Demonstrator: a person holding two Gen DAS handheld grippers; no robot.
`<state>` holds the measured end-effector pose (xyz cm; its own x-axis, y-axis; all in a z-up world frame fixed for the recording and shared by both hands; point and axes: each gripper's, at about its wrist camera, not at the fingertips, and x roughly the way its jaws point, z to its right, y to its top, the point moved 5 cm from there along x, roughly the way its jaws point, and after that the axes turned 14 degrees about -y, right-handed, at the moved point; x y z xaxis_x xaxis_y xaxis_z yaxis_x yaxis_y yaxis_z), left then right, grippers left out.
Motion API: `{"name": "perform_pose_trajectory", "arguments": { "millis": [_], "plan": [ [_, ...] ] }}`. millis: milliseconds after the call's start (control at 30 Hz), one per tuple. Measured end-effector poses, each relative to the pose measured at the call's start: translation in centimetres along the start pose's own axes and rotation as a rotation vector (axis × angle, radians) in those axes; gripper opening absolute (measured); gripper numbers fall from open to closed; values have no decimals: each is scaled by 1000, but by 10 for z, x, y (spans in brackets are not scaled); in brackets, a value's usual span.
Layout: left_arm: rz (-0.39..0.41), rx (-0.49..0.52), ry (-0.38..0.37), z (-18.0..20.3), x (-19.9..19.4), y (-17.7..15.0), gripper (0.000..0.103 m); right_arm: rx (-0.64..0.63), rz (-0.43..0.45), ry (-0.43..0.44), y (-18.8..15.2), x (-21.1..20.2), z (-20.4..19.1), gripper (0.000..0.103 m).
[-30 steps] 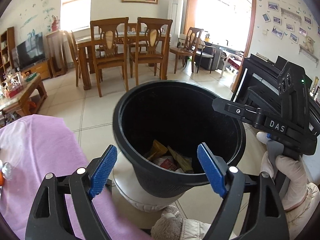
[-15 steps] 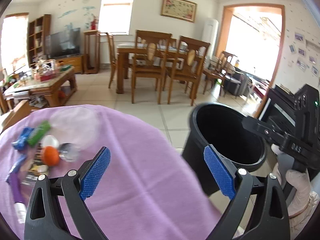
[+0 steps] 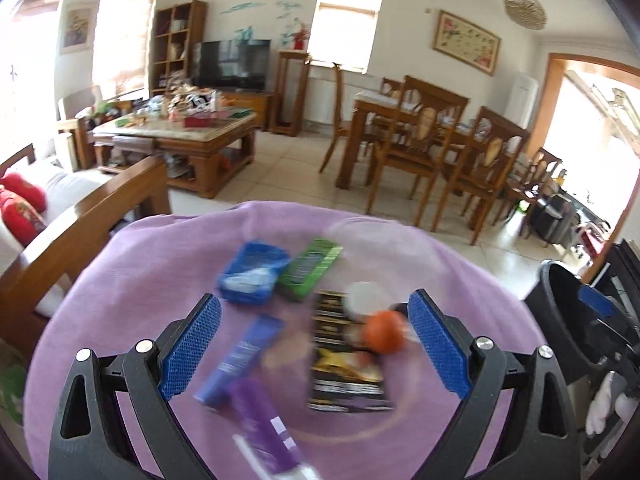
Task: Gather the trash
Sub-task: 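Grasp the blue wipes packet with the left tool while the right tool grasps the clear cup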
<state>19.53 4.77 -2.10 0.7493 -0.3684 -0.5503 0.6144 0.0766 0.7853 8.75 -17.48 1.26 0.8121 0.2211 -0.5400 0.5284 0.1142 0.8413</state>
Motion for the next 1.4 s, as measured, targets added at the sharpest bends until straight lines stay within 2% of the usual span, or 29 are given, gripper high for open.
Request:
{"name": "perform_pose_trajectory", "arguments": {
  "millis": [67,167,333,400,567,600,667,967,1100,1133,1233,1367,1400],
  "plan": [
    [-42,-4,34,-22,9,1,93,-55,-27,4,5,17,-22,97],
    [-113,20,65,-49,28,3,93,-142,-80,10,5,44,-52,87],
    [-190,21,73,-69,52,-2,87,-222,-198,-8,-4,93,-79,64],
    [-192,4,72,-76,56,-2,87,-222,-236,-12,-4,113,-85,62],
    [-207,-7,54,-79,56,-5,78,-210,-302,-3,-9,151,-93,61],
    [-209,-6,52,-79,58,-4,76,-210,-314,-2,-10,156,-93,58],
    [-218,-6,46,-81,63,-3,73,-204,-317,-7,-11,163,-94,56],
    [-236,7,14,-80,68,-2,72,-172,-342,33,-15,173,-89,56],
    [-229,36,37,-79,68,2,72,-213,-319,14,-17,175,-98,48],
    [-236,46,43,-79,69,2,72,-231,-314,10,-17,174,-101,40],
    [-277,81,54,-77,79,3,72,-260,-300,-14,-19,174,-109,40],
    [-295,121,54,-73,87,6,72,-224,-310,5,-18,175,-105,40],
    [-295,126,55,-73,87,5,70,-219,-312,10,-18,174,-103,39]
  ]
}}
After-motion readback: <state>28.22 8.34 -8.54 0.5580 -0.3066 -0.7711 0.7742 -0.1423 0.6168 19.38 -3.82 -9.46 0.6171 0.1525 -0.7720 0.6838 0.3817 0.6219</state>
